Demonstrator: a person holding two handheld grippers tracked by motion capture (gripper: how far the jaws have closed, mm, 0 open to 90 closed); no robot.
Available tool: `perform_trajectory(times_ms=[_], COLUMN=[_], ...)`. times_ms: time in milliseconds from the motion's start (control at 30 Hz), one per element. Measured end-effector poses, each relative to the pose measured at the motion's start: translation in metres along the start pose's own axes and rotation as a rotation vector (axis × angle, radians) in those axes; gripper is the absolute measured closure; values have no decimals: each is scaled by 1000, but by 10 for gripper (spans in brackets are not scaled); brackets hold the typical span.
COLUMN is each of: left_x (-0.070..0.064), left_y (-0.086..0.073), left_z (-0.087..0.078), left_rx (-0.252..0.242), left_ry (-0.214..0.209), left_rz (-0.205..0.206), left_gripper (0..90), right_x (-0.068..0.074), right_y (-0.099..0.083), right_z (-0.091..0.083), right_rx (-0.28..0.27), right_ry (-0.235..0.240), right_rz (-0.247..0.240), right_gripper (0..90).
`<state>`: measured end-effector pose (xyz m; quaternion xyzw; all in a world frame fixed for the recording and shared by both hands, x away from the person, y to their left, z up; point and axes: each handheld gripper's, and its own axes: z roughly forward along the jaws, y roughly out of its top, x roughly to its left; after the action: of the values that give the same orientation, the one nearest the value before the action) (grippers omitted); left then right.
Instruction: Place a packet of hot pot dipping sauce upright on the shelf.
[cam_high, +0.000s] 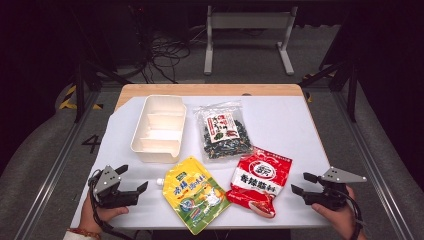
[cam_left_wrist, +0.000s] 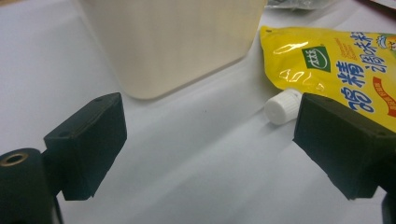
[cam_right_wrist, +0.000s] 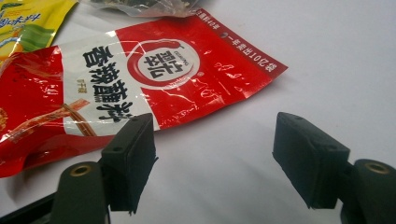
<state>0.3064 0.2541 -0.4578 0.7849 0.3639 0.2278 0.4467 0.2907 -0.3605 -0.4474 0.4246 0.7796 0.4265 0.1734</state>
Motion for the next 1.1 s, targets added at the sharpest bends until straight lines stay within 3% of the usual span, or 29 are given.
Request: perform_trajectory(times_ms=[33,100,400,600,700,767,867,1000,1100], left_x=[-1,-3,-9,-17,-21,-22,-22,-22,-23], left_y=[0,0,-1,-3,-5,-6,-7,-6,-5], left_z=[0,1,-2,-14,-18,-18,-18,-17,-15], left_rx=[-1,11,28,23,24,29,38,43,45], left_ry=[-8,5,-3,-18,-30,-32,-38,-46,-50], left_rz=[-7,19,63,64,68,73,66,68,73], left_gripper=[105,110,105,104,103,103,101,100,98], right_x=[0,2,10,21,24,23,24,31,35], right_y=[0,0,6,16,25,29,34,38,41], right_z=[1,3,21,32,33,33,30,32,38], right_rx=[2,15,110,170,248,305,397,452,468], right_ry=[7,17,141,195,185,225,245,256,292], right_rz=[2,5,55,66,72,110,101,74,63], right_gripper=[289,283,212,200,232,235,249,248,216])
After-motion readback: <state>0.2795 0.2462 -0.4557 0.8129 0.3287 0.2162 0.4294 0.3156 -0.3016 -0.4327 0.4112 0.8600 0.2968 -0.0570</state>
